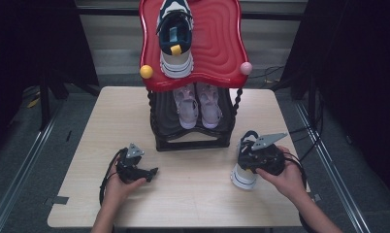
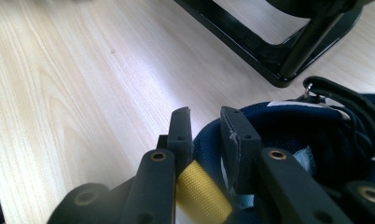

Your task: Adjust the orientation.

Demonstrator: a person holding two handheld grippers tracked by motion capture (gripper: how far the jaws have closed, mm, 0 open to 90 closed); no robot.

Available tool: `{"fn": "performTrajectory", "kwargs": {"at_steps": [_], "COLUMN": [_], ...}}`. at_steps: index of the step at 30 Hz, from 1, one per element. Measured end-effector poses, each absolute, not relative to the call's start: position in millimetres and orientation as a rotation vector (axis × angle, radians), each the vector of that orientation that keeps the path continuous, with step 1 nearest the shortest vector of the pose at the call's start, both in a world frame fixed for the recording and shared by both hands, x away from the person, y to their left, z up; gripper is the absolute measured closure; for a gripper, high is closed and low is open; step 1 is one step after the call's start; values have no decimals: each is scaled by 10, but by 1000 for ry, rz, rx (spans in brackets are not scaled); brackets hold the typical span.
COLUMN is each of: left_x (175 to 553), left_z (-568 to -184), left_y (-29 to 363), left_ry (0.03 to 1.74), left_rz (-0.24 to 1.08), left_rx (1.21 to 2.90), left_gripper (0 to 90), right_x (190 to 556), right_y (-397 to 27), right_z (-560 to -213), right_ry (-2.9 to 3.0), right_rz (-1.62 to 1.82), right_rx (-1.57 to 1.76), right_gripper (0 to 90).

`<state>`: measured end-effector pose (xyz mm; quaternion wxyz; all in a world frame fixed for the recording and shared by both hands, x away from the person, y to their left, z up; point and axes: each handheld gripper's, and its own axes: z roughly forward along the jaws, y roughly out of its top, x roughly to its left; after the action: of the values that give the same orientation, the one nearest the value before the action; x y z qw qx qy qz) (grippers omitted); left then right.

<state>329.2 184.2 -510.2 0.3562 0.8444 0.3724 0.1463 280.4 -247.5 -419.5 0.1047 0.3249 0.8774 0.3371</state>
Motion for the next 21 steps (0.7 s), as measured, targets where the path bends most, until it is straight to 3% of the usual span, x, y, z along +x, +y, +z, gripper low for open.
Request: {"fn": "performTrajectory", "kwargs": {"at_steps": [9, 21], "left_x": [3290, 3290], "left_z": [-5098, -5098], "left_y": [1852, 1852], "left_ry": [959, 958], "left_rz": [391, 390], "left_rx": [2186, 2186], "left_gripper": [65, 65], "right_x": [2923, 3074], "right_y": [-2417, -2346], "right_z": [-4169, -4129], "right_ry": [2734, 2911], "right_rz": [851, 640], "right_rx": [949, 962], "right_gripper": [549, 533]}}
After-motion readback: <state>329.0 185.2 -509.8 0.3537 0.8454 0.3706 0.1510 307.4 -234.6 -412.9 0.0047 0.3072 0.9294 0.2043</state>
